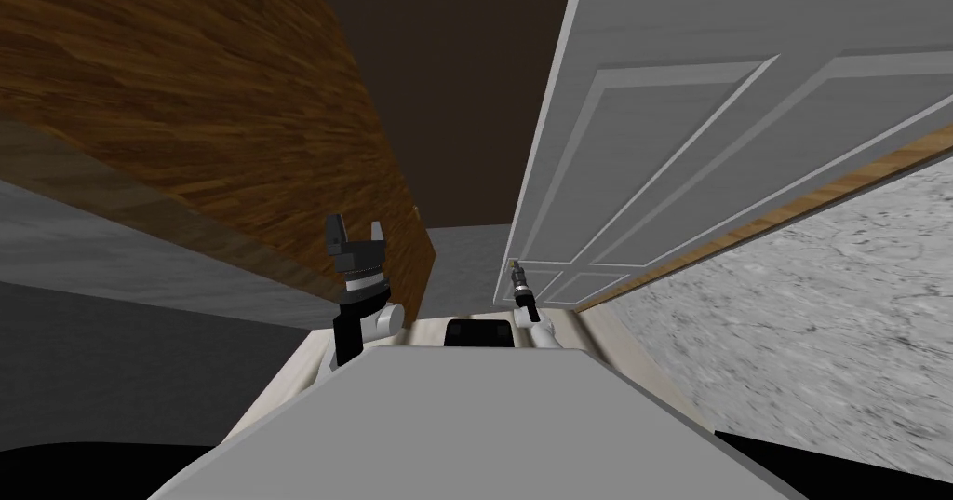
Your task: Push the door open
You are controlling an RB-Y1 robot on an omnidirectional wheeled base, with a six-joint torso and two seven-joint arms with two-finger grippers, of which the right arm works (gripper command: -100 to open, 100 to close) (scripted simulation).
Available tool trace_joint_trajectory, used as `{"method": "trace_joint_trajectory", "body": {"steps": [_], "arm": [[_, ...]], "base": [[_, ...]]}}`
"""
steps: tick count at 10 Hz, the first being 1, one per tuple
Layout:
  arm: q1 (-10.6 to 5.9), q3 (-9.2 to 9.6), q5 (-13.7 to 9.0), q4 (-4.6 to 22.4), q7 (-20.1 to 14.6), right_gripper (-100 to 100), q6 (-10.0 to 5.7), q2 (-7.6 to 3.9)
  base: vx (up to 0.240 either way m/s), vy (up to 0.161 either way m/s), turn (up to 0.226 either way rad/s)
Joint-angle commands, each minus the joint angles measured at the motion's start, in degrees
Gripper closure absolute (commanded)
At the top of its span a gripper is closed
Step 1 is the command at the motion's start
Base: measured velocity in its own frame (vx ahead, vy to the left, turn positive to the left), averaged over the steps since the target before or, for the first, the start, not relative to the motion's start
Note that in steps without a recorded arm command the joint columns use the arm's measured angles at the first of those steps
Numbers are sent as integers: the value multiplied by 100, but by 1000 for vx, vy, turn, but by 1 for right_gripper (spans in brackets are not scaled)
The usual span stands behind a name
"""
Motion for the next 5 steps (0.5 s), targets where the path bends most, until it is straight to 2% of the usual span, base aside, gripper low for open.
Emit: {"method": "trace_joint_trajectory", "body": {"steps": [1,3,5], "arm": [[9,0,-1,3,-2,100,-3,2],[9,0,-1,3,-2,100,-3,2],[9,-80,-48,12,25,100,9,-82]], "base": [[-9,0,-1],[-3,0,-1],[126,40,-27]]}}
